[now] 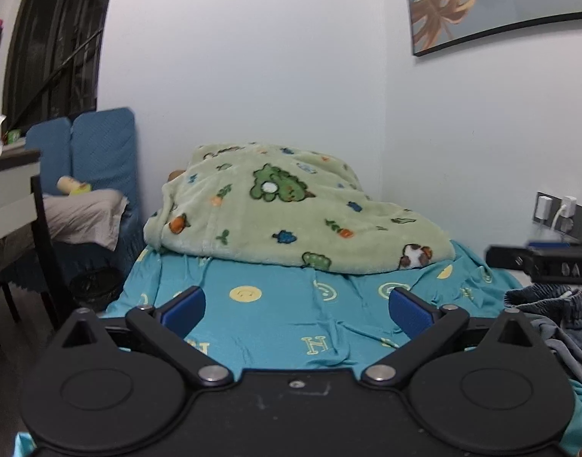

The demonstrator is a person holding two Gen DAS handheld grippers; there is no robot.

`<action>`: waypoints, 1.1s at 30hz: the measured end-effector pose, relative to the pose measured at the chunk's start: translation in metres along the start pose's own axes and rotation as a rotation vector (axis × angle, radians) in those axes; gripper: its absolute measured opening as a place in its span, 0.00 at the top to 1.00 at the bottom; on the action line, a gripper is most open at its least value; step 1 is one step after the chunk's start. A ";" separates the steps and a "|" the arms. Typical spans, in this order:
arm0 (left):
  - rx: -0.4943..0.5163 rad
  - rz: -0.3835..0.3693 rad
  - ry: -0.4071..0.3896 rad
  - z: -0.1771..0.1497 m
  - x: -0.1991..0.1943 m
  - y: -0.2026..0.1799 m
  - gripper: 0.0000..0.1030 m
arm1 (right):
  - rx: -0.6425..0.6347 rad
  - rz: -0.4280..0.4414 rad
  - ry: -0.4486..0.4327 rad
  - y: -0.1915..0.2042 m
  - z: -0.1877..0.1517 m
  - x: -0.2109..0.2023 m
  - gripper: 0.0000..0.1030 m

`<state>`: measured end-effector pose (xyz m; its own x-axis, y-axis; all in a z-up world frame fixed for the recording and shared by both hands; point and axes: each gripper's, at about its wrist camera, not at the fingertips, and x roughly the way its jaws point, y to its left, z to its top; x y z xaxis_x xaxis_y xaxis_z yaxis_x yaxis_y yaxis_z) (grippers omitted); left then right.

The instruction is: Fold clothes

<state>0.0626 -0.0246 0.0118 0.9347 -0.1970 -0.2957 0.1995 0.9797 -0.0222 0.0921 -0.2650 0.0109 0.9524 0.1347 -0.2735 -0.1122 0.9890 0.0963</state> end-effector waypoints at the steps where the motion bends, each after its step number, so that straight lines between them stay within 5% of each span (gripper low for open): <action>1: -0.015 0.000 0.005 -0.001 0.002 0.003 0.00 | 0.017 -0.002 0.005 -0.002 -0.005 0.000 0.21; 5: -0.058 0.025 0.024 -0.003 0.009 0.011 0.00 | 0.019 -0.010 0.025 -0.002 -0.016 0.001 0.19; 9: -0.069 0.040 0.015 -0.002 0.009 0.014 0.00 | -0.008 0.001 -0.007 0.004 -0.016 -0.002 0.01; 33: -0.057 0.054 0.015 -0.004 0.005 0.016 0.00 | 0.029 -0.023 0.036 0.001 -0.023 -0.002 0.00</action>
<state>0.0692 -0.0096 0.0064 0.9391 -0.1441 -0.3120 0.1319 0.9895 -0.0599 0.0831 -0.2625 -0.0106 0.9436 0.1148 -0.3106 -0.0819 0.9897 0.1171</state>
